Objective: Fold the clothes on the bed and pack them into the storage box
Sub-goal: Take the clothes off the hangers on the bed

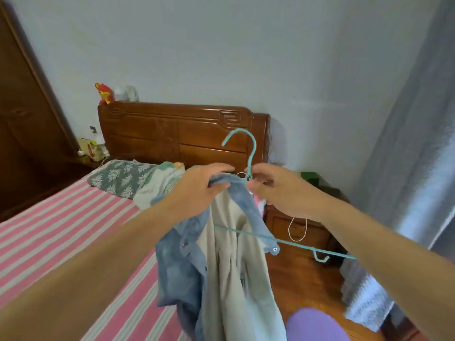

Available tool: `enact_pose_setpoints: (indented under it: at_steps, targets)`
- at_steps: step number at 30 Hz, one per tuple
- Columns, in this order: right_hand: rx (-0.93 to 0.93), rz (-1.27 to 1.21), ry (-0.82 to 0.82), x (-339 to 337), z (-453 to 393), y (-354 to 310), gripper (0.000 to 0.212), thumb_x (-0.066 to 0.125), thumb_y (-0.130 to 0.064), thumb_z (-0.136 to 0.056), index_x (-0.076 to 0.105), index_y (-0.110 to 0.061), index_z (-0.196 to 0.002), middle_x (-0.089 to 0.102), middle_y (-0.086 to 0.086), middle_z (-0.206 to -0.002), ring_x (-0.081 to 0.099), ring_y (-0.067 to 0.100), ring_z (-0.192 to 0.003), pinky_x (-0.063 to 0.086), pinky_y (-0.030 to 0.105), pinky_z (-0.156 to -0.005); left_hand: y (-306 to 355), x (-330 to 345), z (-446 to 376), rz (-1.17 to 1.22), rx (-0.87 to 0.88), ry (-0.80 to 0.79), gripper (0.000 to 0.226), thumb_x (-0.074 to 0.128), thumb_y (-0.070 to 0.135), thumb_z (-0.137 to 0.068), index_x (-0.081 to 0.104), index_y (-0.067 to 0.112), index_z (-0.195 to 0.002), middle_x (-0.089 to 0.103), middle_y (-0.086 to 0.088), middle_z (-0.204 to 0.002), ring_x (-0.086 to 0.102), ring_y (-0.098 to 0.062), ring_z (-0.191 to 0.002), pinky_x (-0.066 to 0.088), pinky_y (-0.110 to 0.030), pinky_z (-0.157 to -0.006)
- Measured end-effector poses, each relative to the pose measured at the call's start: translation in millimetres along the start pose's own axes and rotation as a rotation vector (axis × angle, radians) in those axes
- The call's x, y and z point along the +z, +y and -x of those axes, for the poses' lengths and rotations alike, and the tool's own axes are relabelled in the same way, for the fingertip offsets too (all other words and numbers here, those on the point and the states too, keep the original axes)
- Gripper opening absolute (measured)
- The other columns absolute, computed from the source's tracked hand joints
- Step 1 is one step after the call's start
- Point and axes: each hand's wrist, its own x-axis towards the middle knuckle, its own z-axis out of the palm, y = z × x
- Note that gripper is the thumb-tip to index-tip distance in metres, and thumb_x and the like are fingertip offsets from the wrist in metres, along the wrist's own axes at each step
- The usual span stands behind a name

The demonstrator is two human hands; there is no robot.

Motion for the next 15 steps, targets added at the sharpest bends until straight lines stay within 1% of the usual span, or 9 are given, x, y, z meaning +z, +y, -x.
enact_pose_setpoints:
  at_steps: [2,4,6,8,10,11,13,14,15]
  targets:
    - [0.020,-0.048,0.025,20.5,-31.9,-5.8,0.021,0.056,-0.037,-0.100,0.068,-0.020,-0.104,0.067,-0.004,-0.088,0.061,0.010,-0.077,0.050,0.028,-0.071,-12.8,-1.7,3.1,0.047,-0.047,-0.056,0.029,0.061,0.021,-0.100,0.068,0.024,-0.127,0.061,0.018,-0.111,0.051,0.010,-0.097,0.034,-0.009,-0.086]
    - [0.010,0.014,0.021,40.4,-57.8,-6.0,0.019,0.061,-0.034,-0.098,0.071,-0.020,-0.092,0.066,-0.005,-0.080,0.058,0.008,-0.072,0.047,0.024,-0.067,-30.6,-7.6,5.5,0.134,-0.078,-0.078,0.023,0.065,0.014,-0.097,0.073,0.024,-0.116,0.070,0.017,-0.100,0.060,0.008,-0.088,0.039,-0.006,-0.080]
    - [-0.051,0.095,-0.001,54.7,-74.7,-7.2,0.015,0.065,-0.030,-0.096,0.072,-0.020,-0.086,0.067,-0.009,-0.079,0.060,0.008,-0.074,0.045,0.019,-0.065,-51.9,-21.7,7.7,0.262,-0.206,-0.178,0.016,0.070,0.019,-0.095,0.075,0.022,-0.110,0.073,0.009,-0.094,0.066,0.000,-0.083,0.047,-0.018,-0.076]
    - [-0.128,0.140,-0.044,63.7,-89.3,-10.9,0.014,0.065,-0.028,-0.096,0.072,-0.020,-0.085,0.068,-0.006,-0.082,0.060,0.011,-0.077,0.043,0.018,-0.066,-77.6,-39.5,11.2,0.380,-0.319,-0.338,0.018,0.070,0.026,-0.095,0.074,0.021,-0.112,0.070,0.001,-0.092,0.061,-0.011,-0.077,0.046,-0.024,-0.067]
    - [-0.183,0.156,-0.117,68.2,-103.0,-14.7,0.019,0.064,-0.028,-0.097,0.067,-0.029,-0.079,0.068,-0.003,-0.084,0.059,0.012,-0.077,0.042,0.019,-0.067,-101.5,-52.5,10.4,0.388,-0.325,-0.377,0.016,0.073,0.017,-0.093,0.075,0.023,-0.108,0.067,-0.006,-0.089,0.056,-0.011,-0.077,0.045,-0.026,-0.068]
    - [-0.187,0.163,-0.154,69.7,-111.1,-15.2,0.022,0.063,-0.029,-0.097,0.063,-0.034,-0.076,0.069,-0.003,-0.086,0.060,0.012,-0.077,0.044,0.022,-0.069,-111.4,-56.7,8.0,0.316,-0.314,-0.344,0.016,0.074,0.012,-0.091,0.076,0.025,-0.100,0.070,-0.005,-0.087,0.058,-0.007,-0.075,0.046,-0.024,-0.069]
    - [-0.154,0.172,-0.190,66.9,-127.6,-4.9,0.022,0.062,-0.031,-0.098,0.062,-0.035,-0.076,0.068,-0.005,-0.084,0.061,0.012,-0.077,0.046,0.028,-0.071,-126.5,-60.3,3.4,-0.077,-0.255,-0.241,0.008,0.074,0.018,-0.091,0.072,0.027,-0.091,0.068,0.006,-0.083,0.057,0.001,-0.071,0.043,-0.018,-0.066]
    - [-0.121,0.173,-0.196,61.5,-133.8,6.7,0.021,0.063,-0.031,-0.098,0.063,-0.032,-0.077,0.066,-0.006,-0.079,0.059,0.011,-0.074,0.046,0.029,-0.069,-132.5,-59.8,2.5,-0.278,-0.219,-0.209,0.001,0.069,0.025,-0.095,0.068,0.024,-0.094,0.064,0.008,-0.087,0.057,-0.001,-0.077,0.043,-0.021,-0.066]
    - [-0.066,0.183,-0.202,53.4,-136.6,21.1,0.020,0.063,-0.031,-0.097,0.065,-0.028,-0.078,0.063,-0.007,-0.074,0.057,0.010,-0.069,0.045,0.028,-0.067,-138.8,-57.1,3.9,-0.441,-0.183,-0.184,0.008,0.062,0.029,-0.099,0.063,0.021,-0.098,0.059,0.006,-0.094,0.056,-0.009,-0.086,0.044,-0.026,-0.070]
